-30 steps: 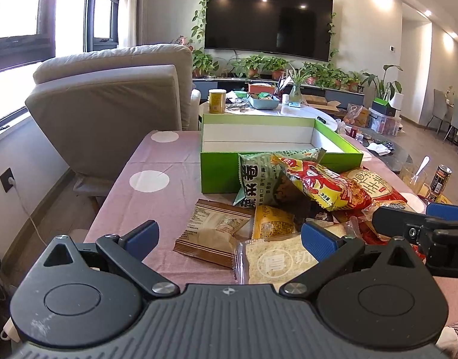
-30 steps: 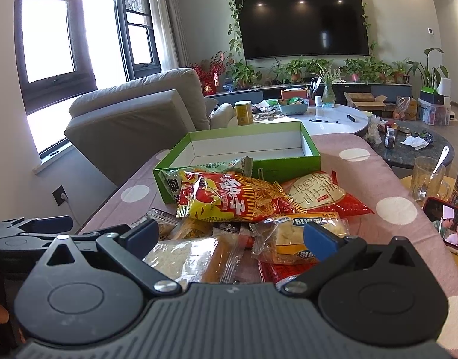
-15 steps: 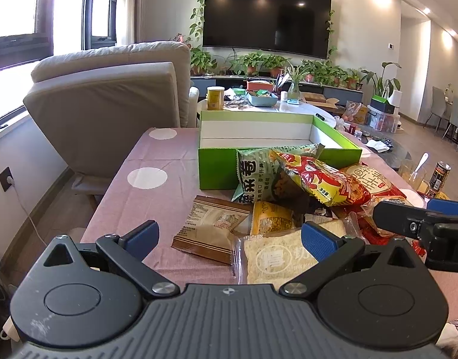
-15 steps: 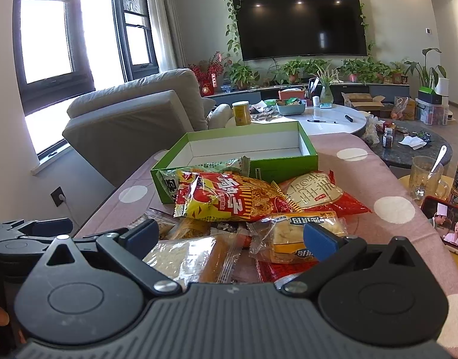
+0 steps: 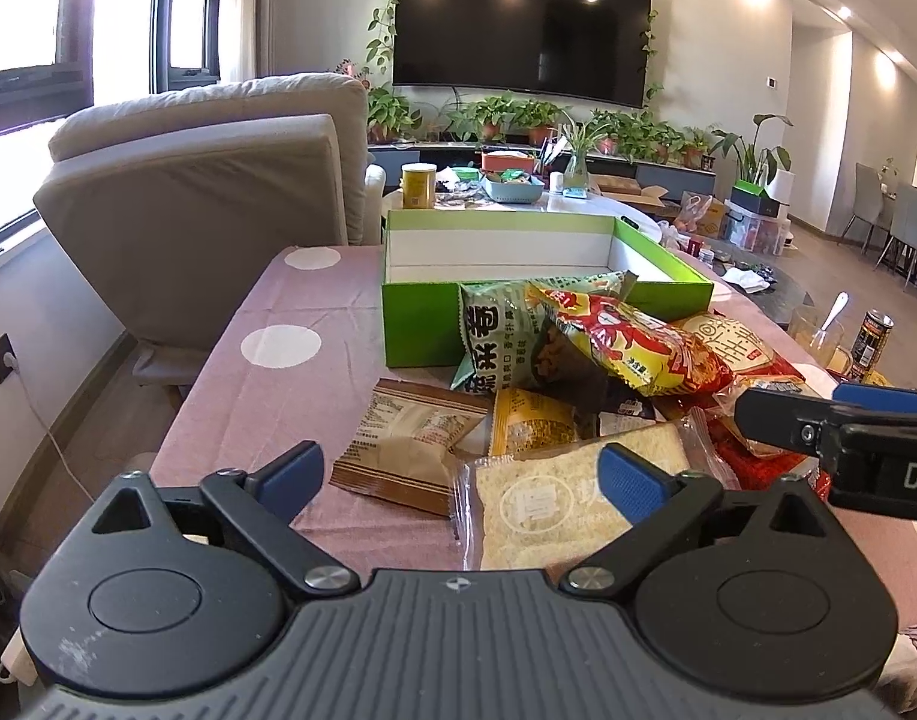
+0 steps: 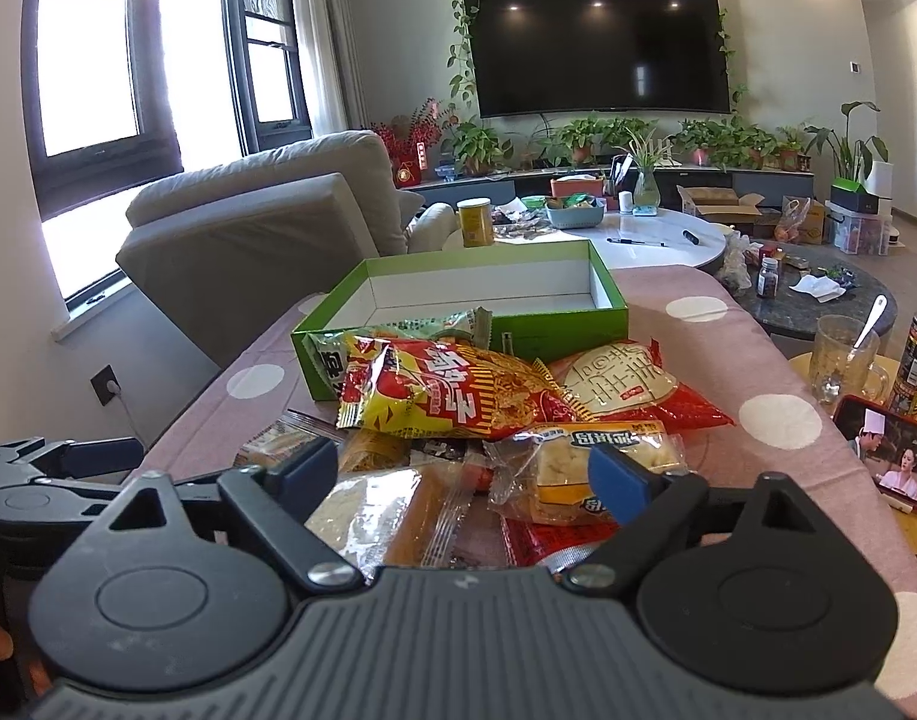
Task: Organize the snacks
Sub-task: 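Move the left tool toward the sliced-bread bag in the snack pile, then close the left gripper on the sliced-bread bag and lift it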
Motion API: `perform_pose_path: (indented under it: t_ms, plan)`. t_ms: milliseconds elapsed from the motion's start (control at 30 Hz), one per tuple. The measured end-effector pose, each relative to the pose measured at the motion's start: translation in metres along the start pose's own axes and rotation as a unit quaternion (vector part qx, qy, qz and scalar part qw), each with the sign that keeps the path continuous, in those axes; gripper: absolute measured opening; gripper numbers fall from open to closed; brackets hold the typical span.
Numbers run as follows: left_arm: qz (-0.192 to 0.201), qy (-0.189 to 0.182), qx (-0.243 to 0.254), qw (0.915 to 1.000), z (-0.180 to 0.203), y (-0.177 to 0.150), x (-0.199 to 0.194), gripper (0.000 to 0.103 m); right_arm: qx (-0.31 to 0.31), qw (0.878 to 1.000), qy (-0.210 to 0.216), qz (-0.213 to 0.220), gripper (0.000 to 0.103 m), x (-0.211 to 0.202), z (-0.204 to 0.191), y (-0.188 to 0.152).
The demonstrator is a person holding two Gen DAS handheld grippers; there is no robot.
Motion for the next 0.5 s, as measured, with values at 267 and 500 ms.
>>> perform_pose_path:
  t_ms: [267, 500]
  plan:
    - [-0.002, -0.002, -0.002, 1.0000, -0.0013, -0.0017, 0.0003, 0.095, 0.000, 1.000, 0.007, -0.011, 0.086, 0.0022, -0.0009, -0.0018]
    - [-0.003, -0.002, -0.002, 1.0000, -0.0011, -0.0027, 0.0000, 0.095, 0.001, 1.000, 0.008, -0.012, 0.086, 0.0022, -0.0009, -0.0019]
Point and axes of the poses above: each gripper's, at about its wrist camera, not at the fingertips, and x roughly the way its jaws point, z to its right, y to its top, the point moved 4 cm from there along x, roughly the way its jaws point, and after that the axes turned 5 degrees about -y, right-handed, at the moved point
